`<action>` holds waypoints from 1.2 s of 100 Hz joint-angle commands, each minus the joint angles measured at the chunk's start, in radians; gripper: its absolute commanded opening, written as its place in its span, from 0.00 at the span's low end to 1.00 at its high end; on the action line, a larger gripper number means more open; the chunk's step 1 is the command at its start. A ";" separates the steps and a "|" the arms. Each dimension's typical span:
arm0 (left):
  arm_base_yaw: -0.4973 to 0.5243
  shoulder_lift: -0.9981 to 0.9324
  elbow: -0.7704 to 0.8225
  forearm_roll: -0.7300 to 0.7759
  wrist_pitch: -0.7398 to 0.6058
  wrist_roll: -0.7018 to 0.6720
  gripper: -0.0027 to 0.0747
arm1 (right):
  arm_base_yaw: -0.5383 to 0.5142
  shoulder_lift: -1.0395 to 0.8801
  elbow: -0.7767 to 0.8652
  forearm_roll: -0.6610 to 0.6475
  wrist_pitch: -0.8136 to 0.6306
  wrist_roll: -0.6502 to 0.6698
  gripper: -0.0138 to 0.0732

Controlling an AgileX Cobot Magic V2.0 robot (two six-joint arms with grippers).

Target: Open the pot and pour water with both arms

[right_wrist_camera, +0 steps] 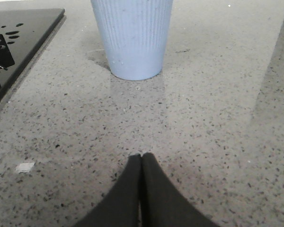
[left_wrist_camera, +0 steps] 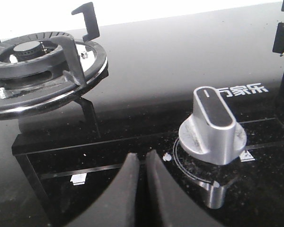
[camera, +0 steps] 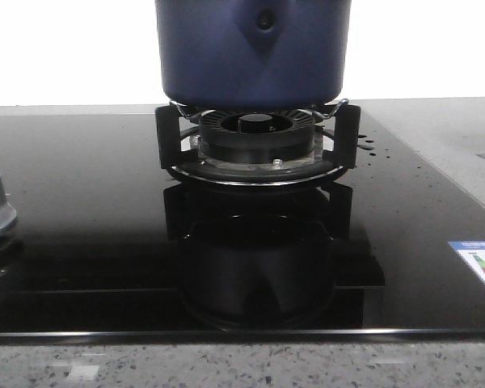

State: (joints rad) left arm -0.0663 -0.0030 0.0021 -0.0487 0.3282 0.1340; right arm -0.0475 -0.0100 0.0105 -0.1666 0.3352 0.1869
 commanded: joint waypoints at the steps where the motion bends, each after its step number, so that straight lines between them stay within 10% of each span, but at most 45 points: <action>1: 0.003 -0.031 0.046 -0.007 -0.040 -0.010 0.01 | -0.008 -0.019 0.028 0.002 -0.018 -0.009 0.09; 70: 0.003 -0.031 0.046 -0.007 -0.040 -0.010 0.01 | -0.008 -0.019 0.028 -0.047 -0.037 -0.009 0.09; 99: 0.003 -0.031 0.046 -0.007 -0.040 -0.010 0.01 | -0.008 -0.019 0.028 -0.133 -0.545 -0.007 0.09; 120: 0.003 -0.031 0.046 0.148 -0.068 0.017 0.01 | -0.006 -0.019 0.028 0.051 -0.505 0.045 0.09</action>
State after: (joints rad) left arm -0.0663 -0.0030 0.0021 0.0057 0.3282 0.1441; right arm -0.0499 -0.0100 0.0165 -0.2059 -0.1234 0.2224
